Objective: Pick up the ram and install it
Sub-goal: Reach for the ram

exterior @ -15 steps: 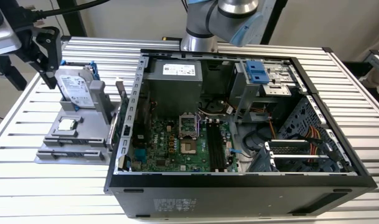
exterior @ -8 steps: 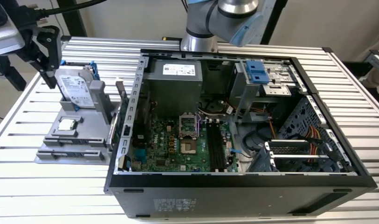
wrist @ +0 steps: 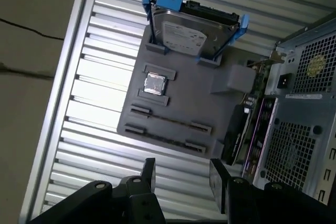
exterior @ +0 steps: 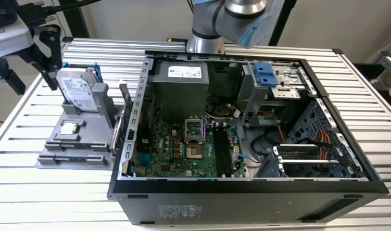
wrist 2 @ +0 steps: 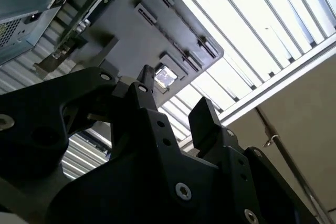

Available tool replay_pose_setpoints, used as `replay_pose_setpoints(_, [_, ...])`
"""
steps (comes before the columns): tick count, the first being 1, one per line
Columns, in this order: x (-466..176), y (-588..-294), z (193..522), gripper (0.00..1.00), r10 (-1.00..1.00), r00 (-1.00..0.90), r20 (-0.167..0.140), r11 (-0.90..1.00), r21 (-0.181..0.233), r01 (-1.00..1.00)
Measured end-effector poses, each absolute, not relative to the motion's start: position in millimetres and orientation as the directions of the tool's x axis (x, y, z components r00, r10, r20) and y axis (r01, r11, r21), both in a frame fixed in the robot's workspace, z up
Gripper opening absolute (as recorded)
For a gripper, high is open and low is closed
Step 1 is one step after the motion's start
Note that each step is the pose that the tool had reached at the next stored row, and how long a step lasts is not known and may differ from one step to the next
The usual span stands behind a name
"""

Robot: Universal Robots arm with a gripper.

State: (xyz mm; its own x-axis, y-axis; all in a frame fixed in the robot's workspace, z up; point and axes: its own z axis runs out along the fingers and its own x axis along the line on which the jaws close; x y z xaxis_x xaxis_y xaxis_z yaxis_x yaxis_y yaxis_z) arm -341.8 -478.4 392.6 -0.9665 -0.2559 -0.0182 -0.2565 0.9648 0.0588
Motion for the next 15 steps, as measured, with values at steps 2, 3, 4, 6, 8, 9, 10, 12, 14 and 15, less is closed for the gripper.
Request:
replay_pose_setpoints(2, [-341.8, -478.4, 392.6, 1.0, -0.29, -0.957, -0.018, 0.955, 0.059, -0.29])
replay_pose_setpoints(3, [-341.8, -478.4, 392.6, 1.0, -0.307, -0.952, -0.018, 0.95, 0.059, -0.308])
replay_pose_setpoints(4, [-341.8, -478.4, 392.6, 1.0, -0.324, -0.946, -0.018, 0.944, 0.059, -0.325])
replay_pose_setpoints(6, [-341.8, -478.4, 392.6, 1.0, -0.358, -0.934, -0.018, 0.932, 0.059, -0.358])
replay_pose_setpoints(8, [-341.8, -478.4, 392.6, 1.0, -0.392, -0.92, -0.018, 0.918, 0.059, -0.392])
replay_pose_setpoints(9, [-341.8, -478.4, 392.6, 1.0, -0.407, -0.913, -0.018, 0.912, 0.059, -0.407])
replay_pose_setpoints(10, [-341.8, -478.4, 392.6, 1.0, -0.421, -0.907, -0.018, 0.905, 0.059, -0.421])
replay_pose_setpoints(12, [-341.8, -478.3, 392.6, 1.0, -0.447, -0.894, -0.018, 0.892, 0.059, -0.447])
replay_pose_setpoints(14, [-341.8, -478.2, 392.6, 1.0, -0.474, -0.88, -0.018, 0.879, 0.059, -0.474])
replay_pose_setpoints(15, [-341.8, -478.1, 392.7, 1.0, -0.487, -0.873, -0.018, 0.871, 0.059, -0.487])
